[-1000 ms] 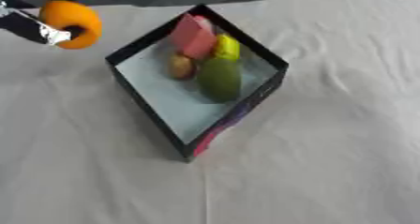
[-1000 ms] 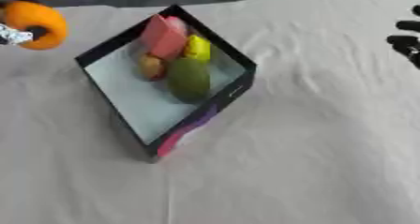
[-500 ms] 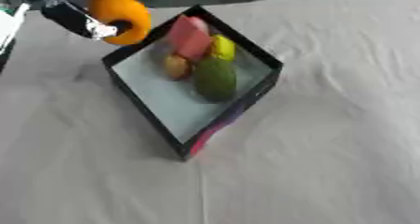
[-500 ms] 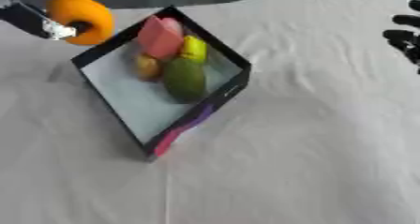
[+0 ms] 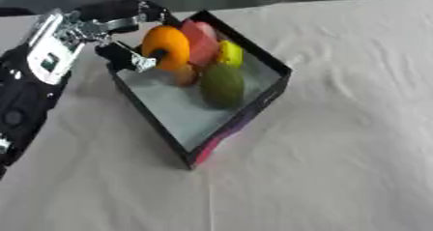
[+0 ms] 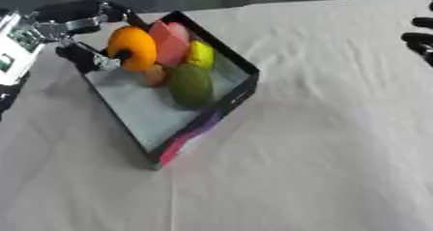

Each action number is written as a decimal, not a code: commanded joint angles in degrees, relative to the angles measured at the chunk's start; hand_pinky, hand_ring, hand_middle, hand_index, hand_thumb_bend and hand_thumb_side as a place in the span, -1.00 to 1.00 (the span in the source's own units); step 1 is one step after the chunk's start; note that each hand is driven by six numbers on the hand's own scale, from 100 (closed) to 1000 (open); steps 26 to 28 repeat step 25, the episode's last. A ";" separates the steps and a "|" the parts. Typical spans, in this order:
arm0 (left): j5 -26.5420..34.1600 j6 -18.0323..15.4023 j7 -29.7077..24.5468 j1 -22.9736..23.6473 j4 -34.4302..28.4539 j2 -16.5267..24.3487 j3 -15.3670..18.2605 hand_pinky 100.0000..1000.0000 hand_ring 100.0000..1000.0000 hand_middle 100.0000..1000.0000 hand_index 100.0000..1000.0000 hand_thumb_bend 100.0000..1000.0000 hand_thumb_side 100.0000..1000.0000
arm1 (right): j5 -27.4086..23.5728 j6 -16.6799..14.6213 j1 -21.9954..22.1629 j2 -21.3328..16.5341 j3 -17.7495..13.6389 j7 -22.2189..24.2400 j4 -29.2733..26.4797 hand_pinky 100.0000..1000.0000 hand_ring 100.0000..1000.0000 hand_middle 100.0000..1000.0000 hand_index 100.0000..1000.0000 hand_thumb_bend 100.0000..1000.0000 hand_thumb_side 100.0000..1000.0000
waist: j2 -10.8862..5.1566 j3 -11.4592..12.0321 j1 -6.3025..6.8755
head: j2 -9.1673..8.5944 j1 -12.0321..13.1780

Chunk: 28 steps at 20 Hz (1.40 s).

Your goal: Pick up objects on the table and place them in the box.

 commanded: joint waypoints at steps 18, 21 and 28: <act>53.83 21.13 13.09 19.64 -33.34 13.98 11.80 0.41 0.23 0.32 0.47 -1.00 0.05 | -1.61 -7.20 3.29 -3.98 -1.75 -3.86 -4.74 0.91 0.46 0.42 0.68 -1.00 0.15 | -5.04 3.93 -1.57 | 3.21 -4.46; 61.17 25.00 19.52 27.13 -41.47 14.19 15.64 0.40 0.25 0.35 0.50 -1.00 0.03 | -0.30 -8.37 4.21 -3.76 -1.94 -3.88 -4.91 0.91 0.49 0.46 0.69 -1.00 0.13 | -5.36 4.62 -1.79 | 3.31 -4.55; 65.86 29.03 23.57 36.79 -49.08 12.25 19.46 0.40 0.27 0.38 0.66 -1.00 0.10 | 0.88 -9.94 4.75 -3.51 -2.08 -3.80 -5.53 0.91 0.55 0.56 0.78 -1.00 0.10 | -5.59 5.36 -1.95 | 3.42 -4.58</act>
